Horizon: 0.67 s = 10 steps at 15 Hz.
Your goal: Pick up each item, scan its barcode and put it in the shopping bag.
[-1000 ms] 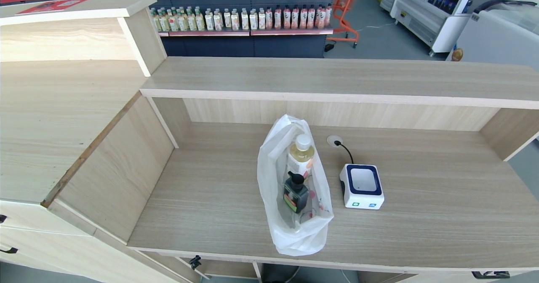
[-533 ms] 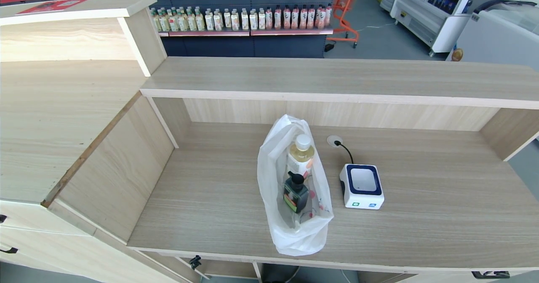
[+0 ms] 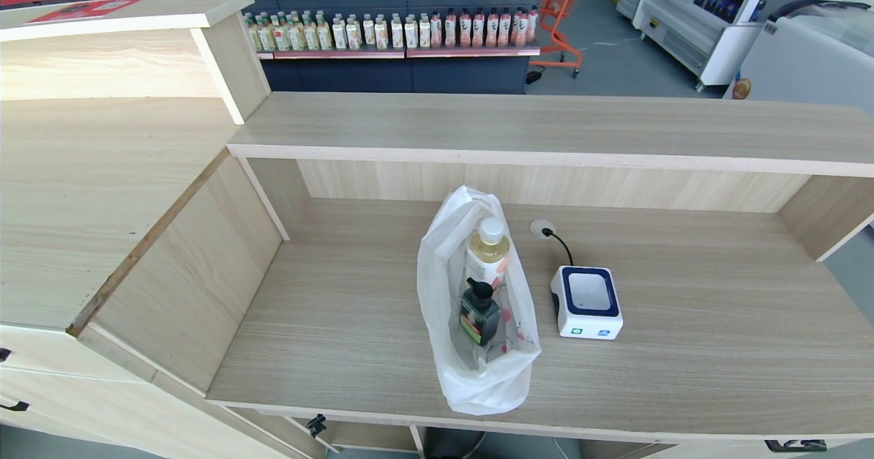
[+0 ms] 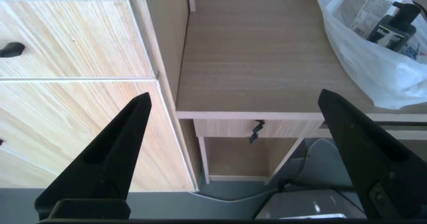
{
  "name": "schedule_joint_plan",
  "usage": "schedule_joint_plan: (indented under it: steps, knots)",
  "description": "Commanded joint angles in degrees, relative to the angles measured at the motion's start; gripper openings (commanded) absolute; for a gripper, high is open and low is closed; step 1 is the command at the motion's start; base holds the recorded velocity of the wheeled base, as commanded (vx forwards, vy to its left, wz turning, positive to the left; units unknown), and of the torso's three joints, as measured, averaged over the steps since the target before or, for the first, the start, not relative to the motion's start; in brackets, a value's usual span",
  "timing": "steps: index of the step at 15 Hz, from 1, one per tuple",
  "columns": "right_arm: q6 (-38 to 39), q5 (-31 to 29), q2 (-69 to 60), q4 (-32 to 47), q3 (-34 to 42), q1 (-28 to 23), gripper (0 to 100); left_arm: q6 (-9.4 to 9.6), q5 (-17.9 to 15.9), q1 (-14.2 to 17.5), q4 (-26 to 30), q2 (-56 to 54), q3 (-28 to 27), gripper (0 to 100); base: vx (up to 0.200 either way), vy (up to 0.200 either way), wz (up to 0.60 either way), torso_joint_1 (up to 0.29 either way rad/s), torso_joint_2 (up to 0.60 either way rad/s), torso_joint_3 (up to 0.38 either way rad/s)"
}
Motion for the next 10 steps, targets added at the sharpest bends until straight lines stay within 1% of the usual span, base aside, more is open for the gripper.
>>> schedule_joint_plan:
  steps: [1, 3, 4, 10]
  knots:
    - [0.0, 0.0, 0.2, 0.0, 0.0, 0.0, 0, -0.10, 0.0, 0.0, 0.0, 0.0, 0.0, 100, 0.000, 0.000, 0.00, 0.000, 0.00, 0.000]
    - [0.0, 0.0, 0.2, 0.0, 0.0, 0.0, 0, -0.10, 0.0, 0.0, 0.0, 0.1, 0.0, 100, 0.000, 0.000, 0.00, 0.000, 0.00, 0.000]
    - [0.0, 0.0, 0.2, 0.0, 0.0, 0.0, 0, 0.26, -0.1, 0.0, 0.0, 0.0, 0.0, 100, 0.000, -0.200, 0.00, -0.002, 0.00, 0.002]
    - [0.0, 0.0, 0.2, 0.0, 0.0, 0.0, 0, 0.17, 0.0, 0.0, 0.0, 0.0, 0.0, 100, 0.000, -0.200, 0.00, 0.007, 0.00, 0.000]
